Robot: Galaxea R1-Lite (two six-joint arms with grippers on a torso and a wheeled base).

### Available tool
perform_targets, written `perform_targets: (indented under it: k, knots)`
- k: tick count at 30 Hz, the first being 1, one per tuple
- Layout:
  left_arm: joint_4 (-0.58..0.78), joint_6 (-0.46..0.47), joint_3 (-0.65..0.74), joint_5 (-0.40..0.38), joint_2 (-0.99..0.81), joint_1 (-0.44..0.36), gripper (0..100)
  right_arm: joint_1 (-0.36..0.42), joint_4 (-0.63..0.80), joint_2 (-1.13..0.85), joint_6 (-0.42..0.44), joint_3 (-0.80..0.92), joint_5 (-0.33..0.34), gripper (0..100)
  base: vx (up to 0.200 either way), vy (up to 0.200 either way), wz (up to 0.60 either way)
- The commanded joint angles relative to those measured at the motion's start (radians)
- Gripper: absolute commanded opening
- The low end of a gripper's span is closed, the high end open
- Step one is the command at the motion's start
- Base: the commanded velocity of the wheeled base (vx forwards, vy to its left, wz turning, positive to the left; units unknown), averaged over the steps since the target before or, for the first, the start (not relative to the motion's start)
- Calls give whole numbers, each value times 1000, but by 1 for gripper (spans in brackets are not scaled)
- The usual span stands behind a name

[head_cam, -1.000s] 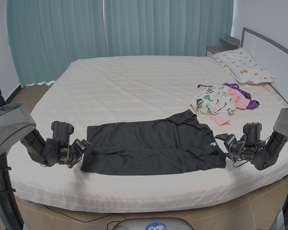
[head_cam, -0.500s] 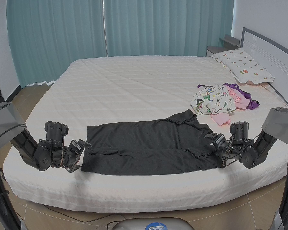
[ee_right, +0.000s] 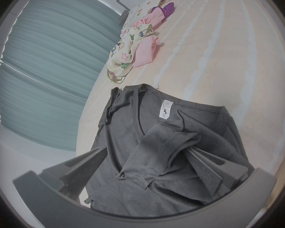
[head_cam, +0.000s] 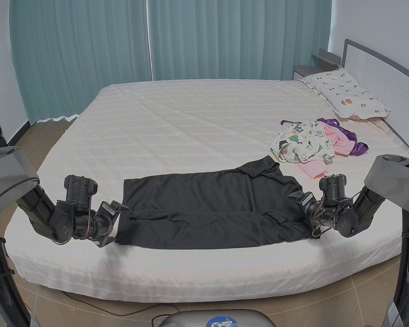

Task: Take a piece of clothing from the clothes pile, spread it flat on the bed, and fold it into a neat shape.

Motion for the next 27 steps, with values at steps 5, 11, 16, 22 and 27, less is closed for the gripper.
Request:
perform_targets:
  k: [5, 11, 16, 22, 27]
  knots:
    - [-1, 0, -5, -1, 5, 1, 100, 3, -1, 24, 0, -19, 1, 0, 0, 0, 0]
    - [-1, 0, -6, 0, 14, 2, 100, 8, 18, -13, -3, 7, -25, 0, 0, 0, 0]
    - [-1, 0, -9, 0, 12, 12, 100, 14, 48, -87, -6, 47, -22, 0, 0, 0, 0]
    - [-1, 0, -11, -1, 16, 12, 100, 34, 77, -154, -6, 79, -18, 0, 0, 0, 0]
    - [-1, 0, -11, -1, 16, 13, 100, 43, 123, -209, -6, 73, -19, 0, 0, 0, 0]
